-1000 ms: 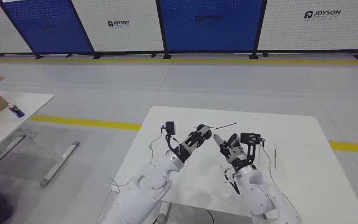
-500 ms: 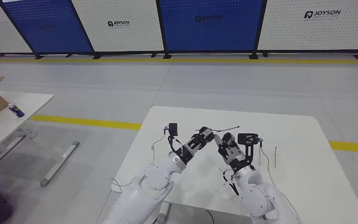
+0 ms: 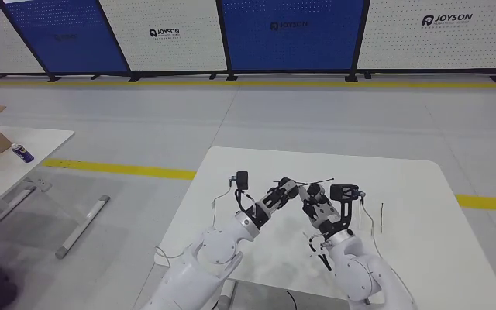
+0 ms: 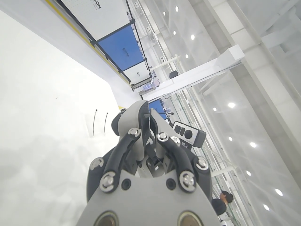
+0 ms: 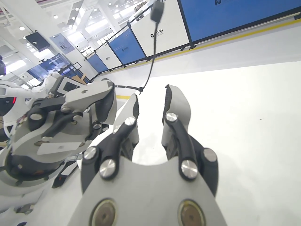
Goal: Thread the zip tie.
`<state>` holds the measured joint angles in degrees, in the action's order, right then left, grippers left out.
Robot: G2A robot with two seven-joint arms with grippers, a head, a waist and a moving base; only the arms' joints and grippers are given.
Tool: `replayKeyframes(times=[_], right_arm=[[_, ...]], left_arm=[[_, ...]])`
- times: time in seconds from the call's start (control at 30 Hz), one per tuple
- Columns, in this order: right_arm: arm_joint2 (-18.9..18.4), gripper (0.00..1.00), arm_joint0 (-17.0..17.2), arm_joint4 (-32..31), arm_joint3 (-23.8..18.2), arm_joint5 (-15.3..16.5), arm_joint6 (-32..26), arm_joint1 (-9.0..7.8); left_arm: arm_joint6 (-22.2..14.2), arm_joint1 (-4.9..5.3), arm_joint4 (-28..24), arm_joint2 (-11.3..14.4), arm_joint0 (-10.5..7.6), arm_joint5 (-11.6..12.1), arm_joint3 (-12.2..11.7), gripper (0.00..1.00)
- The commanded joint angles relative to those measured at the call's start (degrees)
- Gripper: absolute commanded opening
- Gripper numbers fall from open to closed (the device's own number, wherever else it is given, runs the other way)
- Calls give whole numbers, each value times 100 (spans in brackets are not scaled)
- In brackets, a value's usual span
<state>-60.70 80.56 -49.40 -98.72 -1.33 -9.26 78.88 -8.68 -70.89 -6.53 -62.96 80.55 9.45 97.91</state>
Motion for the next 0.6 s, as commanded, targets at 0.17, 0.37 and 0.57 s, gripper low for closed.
replayKeyframes(times=[0.17, 0.37, 0.57], right_arm=[[8, 29, 10, -8, -3, -8, 25, 8], [17, 20, 19, -6, 8, -15, 73, 17], [20, 13, 23, 4, 20, -6, 96, 24]], left_arm=[[-27, -1, 55, 10, 5, -10, -35, 0], [-23, -2, 84, 6, 17, -9, -48, 0], [-50, 0, 115, 2, 42, -15, -30, 0]])
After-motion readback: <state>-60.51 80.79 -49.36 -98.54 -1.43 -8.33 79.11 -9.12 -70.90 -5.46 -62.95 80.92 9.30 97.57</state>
